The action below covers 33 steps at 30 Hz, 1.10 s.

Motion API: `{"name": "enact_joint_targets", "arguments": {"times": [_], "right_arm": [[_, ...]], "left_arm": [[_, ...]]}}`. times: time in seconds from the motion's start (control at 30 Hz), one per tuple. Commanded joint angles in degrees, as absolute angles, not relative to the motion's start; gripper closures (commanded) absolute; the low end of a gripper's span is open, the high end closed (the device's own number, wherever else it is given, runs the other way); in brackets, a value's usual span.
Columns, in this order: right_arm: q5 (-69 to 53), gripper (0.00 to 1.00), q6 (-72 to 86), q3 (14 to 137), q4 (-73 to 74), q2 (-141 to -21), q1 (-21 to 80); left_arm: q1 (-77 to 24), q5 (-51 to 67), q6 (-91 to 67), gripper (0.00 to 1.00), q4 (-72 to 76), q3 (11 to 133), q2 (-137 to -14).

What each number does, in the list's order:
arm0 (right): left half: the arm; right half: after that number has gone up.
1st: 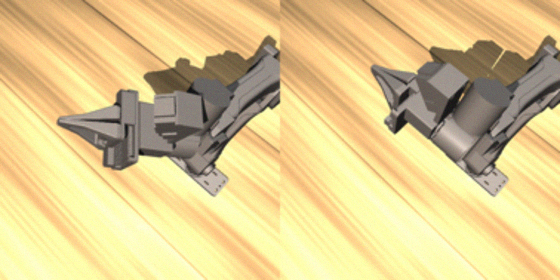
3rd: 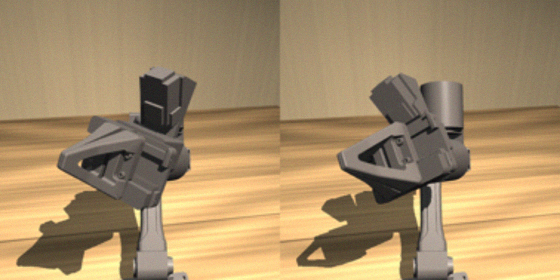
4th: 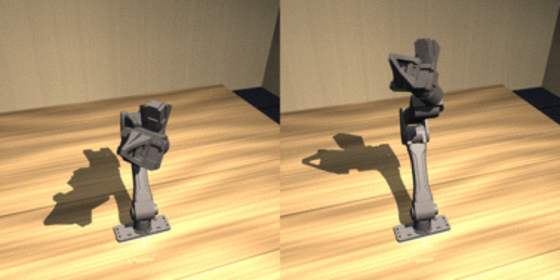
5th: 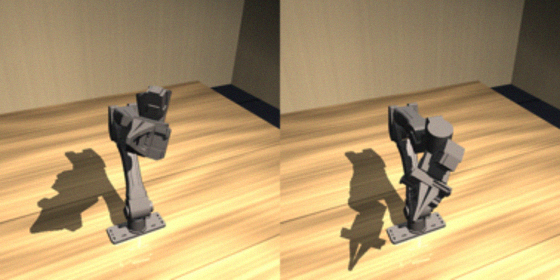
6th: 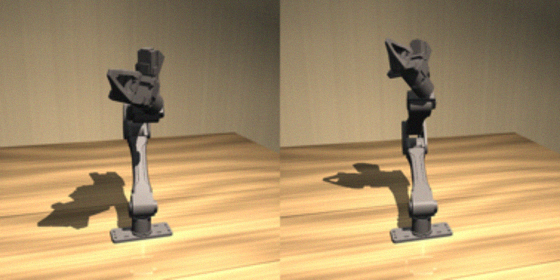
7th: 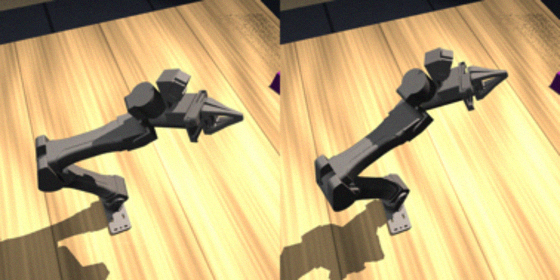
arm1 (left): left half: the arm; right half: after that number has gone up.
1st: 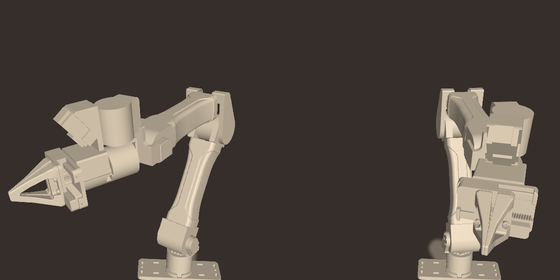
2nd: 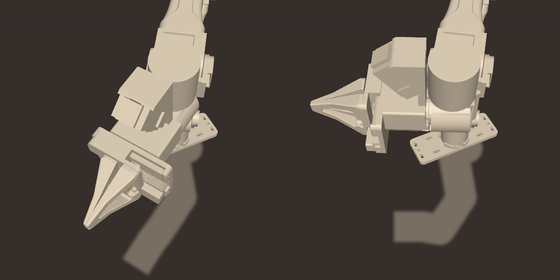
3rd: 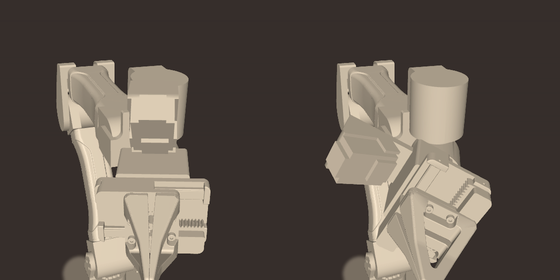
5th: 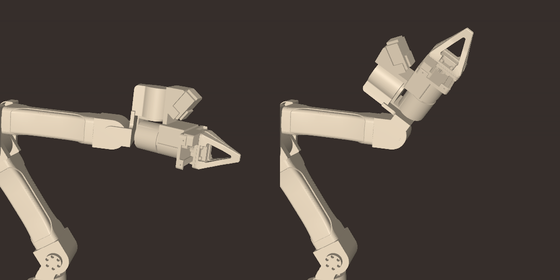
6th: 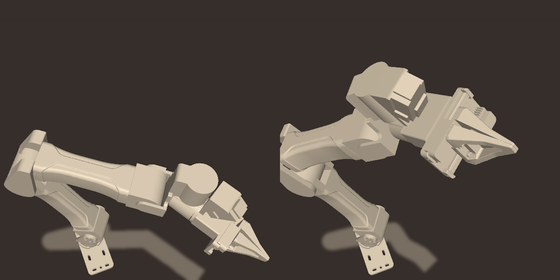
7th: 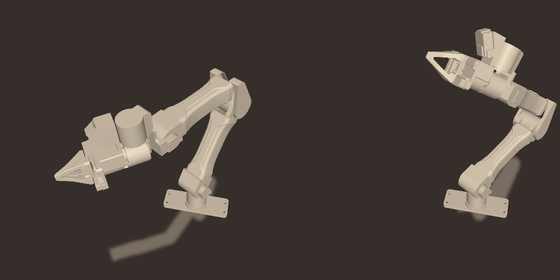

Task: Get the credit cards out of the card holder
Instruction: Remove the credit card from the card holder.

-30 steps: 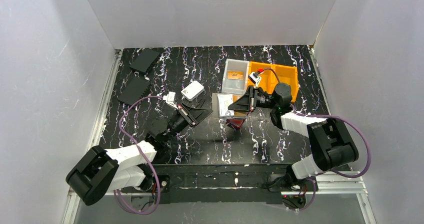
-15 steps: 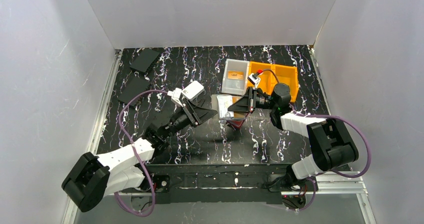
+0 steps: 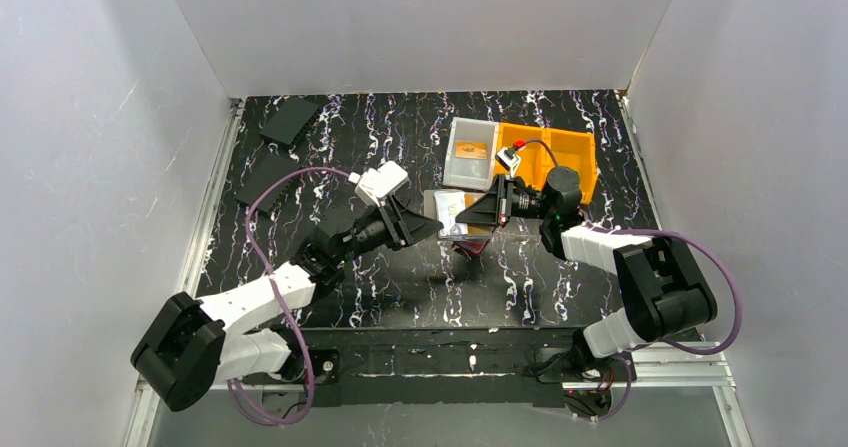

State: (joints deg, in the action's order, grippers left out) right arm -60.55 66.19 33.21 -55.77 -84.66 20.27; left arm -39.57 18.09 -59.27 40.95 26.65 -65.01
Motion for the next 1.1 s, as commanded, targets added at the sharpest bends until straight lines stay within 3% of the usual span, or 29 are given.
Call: {"name": "enact_joint_targets", "arguments": {"times": [0.0,0.5,0.6,0.73,0.77,1.07], "right_arm": [[-60.81,0.99,65.55,33.82,-58.89,-81.92,20.57],[-61.08,0.99,65.60,34.01,-58.97,-81.84,20.76],[-61.08,0.99,65.57,34.00,-58.97,-81.86,20.82],[-61.13,0.99,65.54,33.97,-58.89,-81.85,20.83],[-61.17,0.99,65.50,34.01,-58.81,-81.77,20.83],[-61.04,0.99,64.39,33.99,-56.82,-81.01,19.81]], "left_arm": [[-39.24,20.88,-57.43,0.45,40.17,30.04,-66.41],[-38.56,23.42,-59.14,0.60,43.89,32.96,-73.29],[-38.18,24.42,-60.22,0.69,46.49,33.08,-74.97],[-37.38,27.11,-62.18,0.98,52.15,32.94,-77.90],[-37.16,27.53,-62.87,1.00,53.89,32.66,-78.48],[-34.26,27.64,-65.66,1.00,61.49,27.20,-77.50]]}}
